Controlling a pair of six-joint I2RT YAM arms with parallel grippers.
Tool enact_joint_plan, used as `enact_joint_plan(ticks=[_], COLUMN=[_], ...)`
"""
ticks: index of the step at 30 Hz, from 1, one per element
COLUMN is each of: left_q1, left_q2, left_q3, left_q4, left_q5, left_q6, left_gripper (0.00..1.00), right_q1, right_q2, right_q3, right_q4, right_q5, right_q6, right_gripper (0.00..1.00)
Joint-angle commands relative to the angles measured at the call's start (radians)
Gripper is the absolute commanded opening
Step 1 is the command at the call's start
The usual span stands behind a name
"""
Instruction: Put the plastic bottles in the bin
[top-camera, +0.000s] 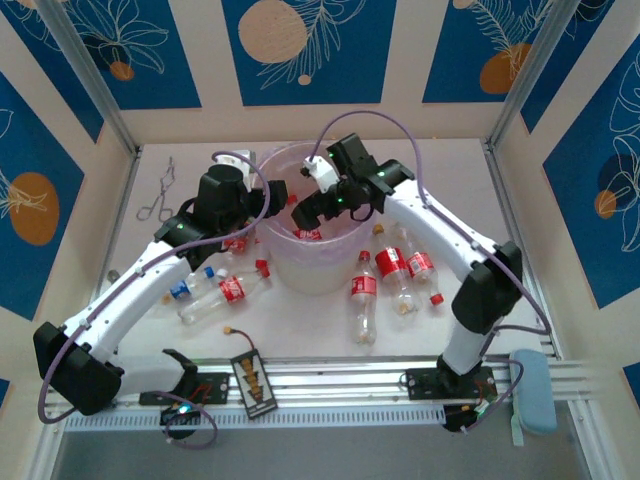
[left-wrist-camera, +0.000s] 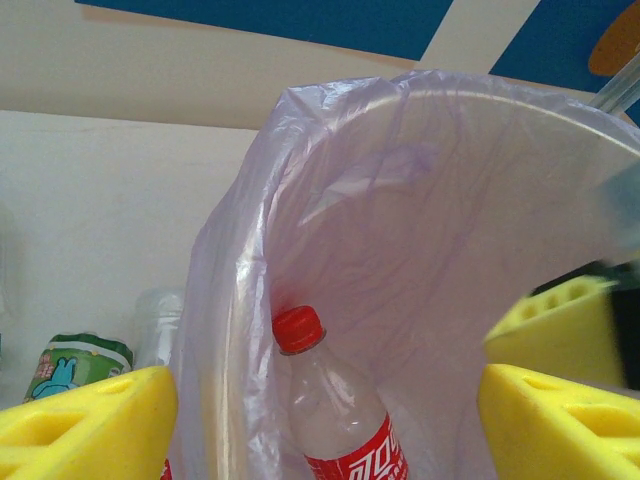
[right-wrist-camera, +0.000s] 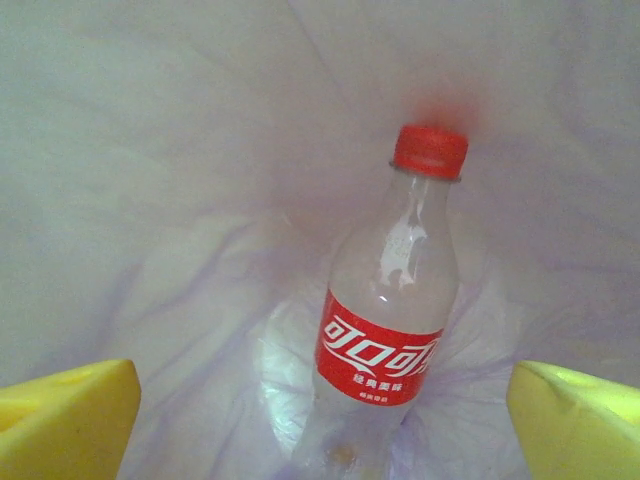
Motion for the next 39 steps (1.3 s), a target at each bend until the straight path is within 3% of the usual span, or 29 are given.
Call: enact_joint_plan(ticks=[1,9,15,20,28,39], left_q1=[-0.014,-0.012,-0.013,-0.013,-0.013,-0.009], left_q2=[0.028,0.032,0.027,0.008,0.008,0.014], left_q3=[-0.012,-0.013,-0.019,-0.048,-0.048,-0.028], left_q4=[-0.030,-0.038,-0.038,-0.024,-0.015,-0.031], left_q5=[-0.013,-0.013,-0.010,-0.019,0.017,0.010], left_q6=[0.002,0.002,0.008,0.022,0.041,0.068], left_gripper=[0.79,0.79,0.79,0.79,0.80,0.79], right_q1=[0.005,-0.131,-0.367,-0.543,-0.562,-0.582], right_q2=[-0.111,-0.278,-0.360,-0.358,-0.234,-0.123], right_q3=[0.071,0.108,-0.044,-0.307,-0.597,-0.712], right_q4=[-0.032,-0.110,-0.261,-0.266,-0.138,0.022], right_q5=[0.024,0.092,0.204,0.180,0.134,0.136], right_q6=[0.010,0.183,0.288,0.356,0.388,0.413], right_gripper=[0.95,0.95,0.90,0.84,0.80,0.80])
